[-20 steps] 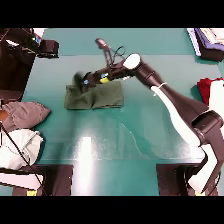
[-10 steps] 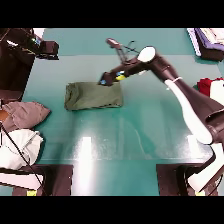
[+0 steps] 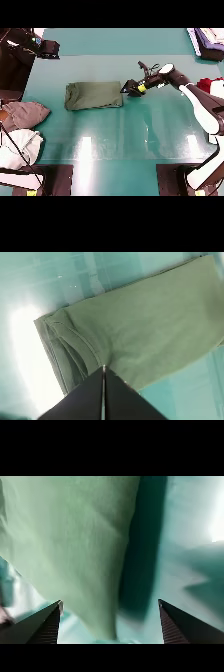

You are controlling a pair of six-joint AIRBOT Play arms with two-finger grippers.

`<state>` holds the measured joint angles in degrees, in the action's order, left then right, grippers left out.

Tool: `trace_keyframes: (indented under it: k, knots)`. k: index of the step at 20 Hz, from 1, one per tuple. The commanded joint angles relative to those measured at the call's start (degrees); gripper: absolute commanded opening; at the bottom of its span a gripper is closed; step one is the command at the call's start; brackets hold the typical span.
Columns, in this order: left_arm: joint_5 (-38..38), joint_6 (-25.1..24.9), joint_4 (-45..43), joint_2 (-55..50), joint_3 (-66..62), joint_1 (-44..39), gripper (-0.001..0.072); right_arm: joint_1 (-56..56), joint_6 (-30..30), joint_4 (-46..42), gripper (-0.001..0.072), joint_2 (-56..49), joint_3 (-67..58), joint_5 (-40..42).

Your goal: Fold the shirts.

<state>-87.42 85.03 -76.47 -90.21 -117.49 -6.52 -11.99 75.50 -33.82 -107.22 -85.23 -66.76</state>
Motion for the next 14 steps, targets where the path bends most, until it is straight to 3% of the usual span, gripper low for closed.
trace_keyframes:
  k: [1,4,5,7,8,9,14]
  knots:
    - [-0.3,0.0,0.3,0.0,0.0,0.0,0.0022,-3.1,-1.3,8.9,0.0676,-3.2,1.3,6.1]
    - [-0.6,0.0,0.3,0.0,0.0,0.0,0.0022,-6.9,-2.2,10.8,0.0662,-3.8,1.3,11.8]
    - [-0.6,0.0,0.3,0.0,0.0,0.0,0.0022,-8.0,-2.8,11.1,0.0584,-3.7,1.3,13.4]
    - [-0.7,0.0,0.3,0.0,0.0,0.0,0.0022,-9.7,-5.6,11.9,0.0411,-3.7,1.2,15.9]
    - [-0.9,0.0,0.3,0.0,0.0,0.0,0.0022,-10.3,-7.0,11.8,0.0263,-3.7,0.9,16.3]
    - [-1.2,0.0,0.3,0.0,0.0,0.0,0.0022,-10.6,-10.1,11.7,0.0017,-3.7,0.0,16.3]
    - [-2.7,0.0,0.3,0.0,0.0,0.0,0.0022,-4.5,-11.3,4.4,0.0018,3.7,-2.6,14.9]
